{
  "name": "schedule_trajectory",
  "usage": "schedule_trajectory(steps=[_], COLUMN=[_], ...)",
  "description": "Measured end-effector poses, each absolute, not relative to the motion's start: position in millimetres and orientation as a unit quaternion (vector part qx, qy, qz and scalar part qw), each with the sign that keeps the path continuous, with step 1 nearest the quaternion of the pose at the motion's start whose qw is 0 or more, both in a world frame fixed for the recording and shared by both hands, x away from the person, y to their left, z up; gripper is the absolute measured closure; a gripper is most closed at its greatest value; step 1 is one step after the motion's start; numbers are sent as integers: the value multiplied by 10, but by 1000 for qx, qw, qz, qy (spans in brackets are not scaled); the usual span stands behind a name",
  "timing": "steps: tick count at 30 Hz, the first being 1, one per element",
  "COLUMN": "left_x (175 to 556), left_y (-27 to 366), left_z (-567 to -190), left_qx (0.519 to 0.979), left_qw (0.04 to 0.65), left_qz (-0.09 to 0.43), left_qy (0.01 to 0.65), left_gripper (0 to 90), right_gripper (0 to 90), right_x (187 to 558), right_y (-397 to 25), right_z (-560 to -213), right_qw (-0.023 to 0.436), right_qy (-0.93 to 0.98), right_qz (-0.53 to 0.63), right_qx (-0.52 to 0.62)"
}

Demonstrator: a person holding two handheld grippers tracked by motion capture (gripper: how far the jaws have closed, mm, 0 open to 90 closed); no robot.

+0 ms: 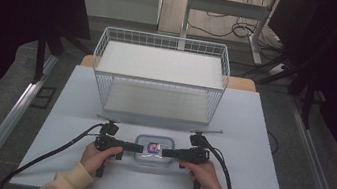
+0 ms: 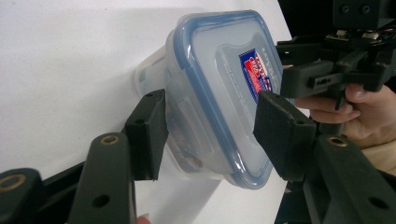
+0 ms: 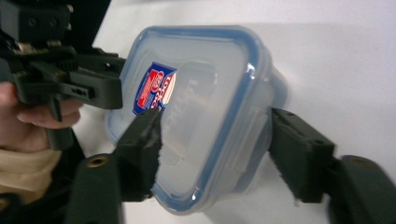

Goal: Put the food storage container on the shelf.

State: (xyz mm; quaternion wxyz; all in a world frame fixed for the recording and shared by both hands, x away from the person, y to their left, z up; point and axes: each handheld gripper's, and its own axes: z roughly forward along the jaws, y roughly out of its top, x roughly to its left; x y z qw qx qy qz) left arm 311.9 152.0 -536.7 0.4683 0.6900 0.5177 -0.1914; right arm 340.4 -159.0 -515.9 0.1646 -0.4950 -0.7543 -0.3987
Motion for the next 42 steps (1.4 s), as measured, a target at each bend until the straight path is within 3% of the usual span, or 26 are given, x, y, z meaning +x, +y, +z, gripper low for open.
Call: schedule_trajectory(steps=[4, 13, 42], left_x=[3091, 3009, 2923], left_y=[1517, 1511, 1520], left_z=[-5345, -5293, -5162], left_qx=[689, 689, 679], left_qw=[470, 475, 495], left_qz=[-186, -173, -160], left_qy=[521, 520, 517], left_gripper=[471, 508, 527], right_gripper=[431, 476, 498], right_x=[3412, 3339, 3249], right_y=[-1656, -1691, -1697], right_z=[-5170, -5137, -4987], right_qw=[186, 181, 150], right_qy=[-738, -734, -744], right_qz=[-407, -419, -439], right_qx=[-505, -503, -482])
